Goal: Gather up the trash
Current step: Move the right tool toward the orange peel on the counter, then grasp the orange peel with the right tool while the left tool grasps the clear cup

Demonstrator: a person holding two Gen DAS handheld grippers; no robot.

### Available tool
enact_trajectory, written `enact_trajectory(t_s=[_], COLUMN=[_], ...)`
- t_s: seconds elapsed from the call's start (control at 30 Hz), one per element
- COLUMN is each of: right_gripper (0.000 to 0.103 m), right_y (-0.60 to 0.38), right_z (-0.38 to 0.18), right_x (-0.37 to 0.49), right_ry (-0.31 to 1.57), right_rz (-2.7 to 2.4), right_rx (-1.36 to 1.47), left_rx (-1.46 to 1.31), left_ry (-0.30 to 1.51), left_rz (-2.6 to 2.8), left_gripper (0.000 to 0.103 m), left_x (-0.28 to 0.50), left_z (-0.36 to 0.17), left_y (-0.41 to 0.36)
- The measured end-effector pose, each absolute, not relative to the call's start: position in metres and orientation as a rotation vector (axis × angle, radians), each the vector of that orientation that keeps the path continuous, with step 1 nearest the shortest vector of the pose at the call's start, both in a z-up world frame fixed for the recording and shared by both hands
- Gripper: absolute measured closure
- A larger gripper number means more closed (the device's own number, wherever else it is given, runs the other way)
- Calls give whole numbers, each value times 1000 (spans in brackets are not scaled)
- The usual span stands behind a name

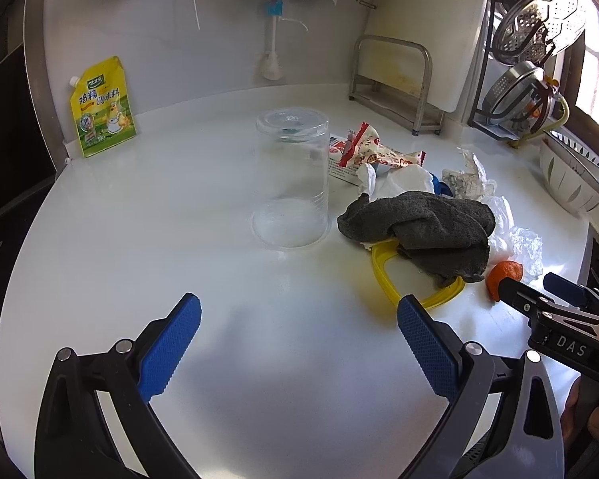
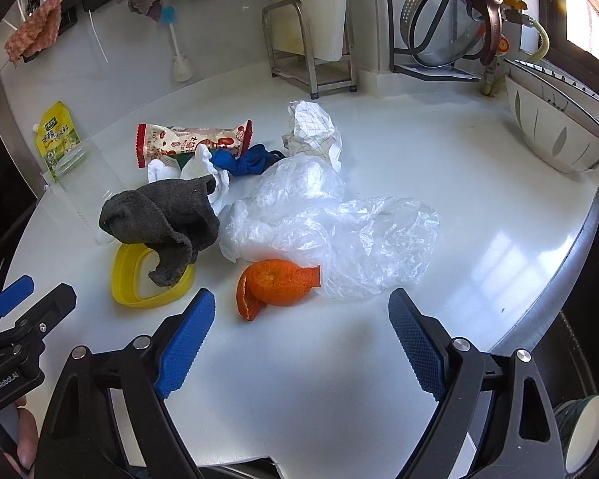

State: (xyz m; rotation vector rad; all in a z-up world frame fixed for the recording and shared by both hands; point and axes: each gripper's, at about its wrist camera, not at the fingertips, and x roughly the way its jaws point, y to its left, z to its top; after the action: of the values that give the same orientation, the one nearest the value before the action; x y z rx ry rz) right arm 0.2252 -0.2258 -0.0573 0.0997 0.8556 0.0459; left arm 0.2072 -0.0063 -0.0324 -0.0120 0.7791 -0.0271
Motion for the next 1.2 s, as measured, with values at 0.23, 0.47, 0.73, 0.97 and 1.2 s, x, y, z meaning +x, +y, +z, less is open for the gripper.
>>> enact_trajectory(t_s=[0.23,0.47,0.73,0.97,1.2], right_gripper=[23,56,76,78,78], right_y=[-217,-210,-220,-230,-241], right_z=[-60,-60,-53,-43,-37], right_x=[231,228,213,200,188], right_ry=[853,847,799,746,719], right_rz=[12,24,74,86,114], right_rx=[46,14,69,113,163], left_rx=[-13,-18,-46,-83,-121], left_ry=[778,775,765,764,767], left_rz=[-27,-25,-22,-31,-11], left_gripper=[6,6,6,6,6], left_x=[208,208,211,222,242], left_z=[-33,-31,-26,-27,-27], left_y=[-5,-4,3,10,18])
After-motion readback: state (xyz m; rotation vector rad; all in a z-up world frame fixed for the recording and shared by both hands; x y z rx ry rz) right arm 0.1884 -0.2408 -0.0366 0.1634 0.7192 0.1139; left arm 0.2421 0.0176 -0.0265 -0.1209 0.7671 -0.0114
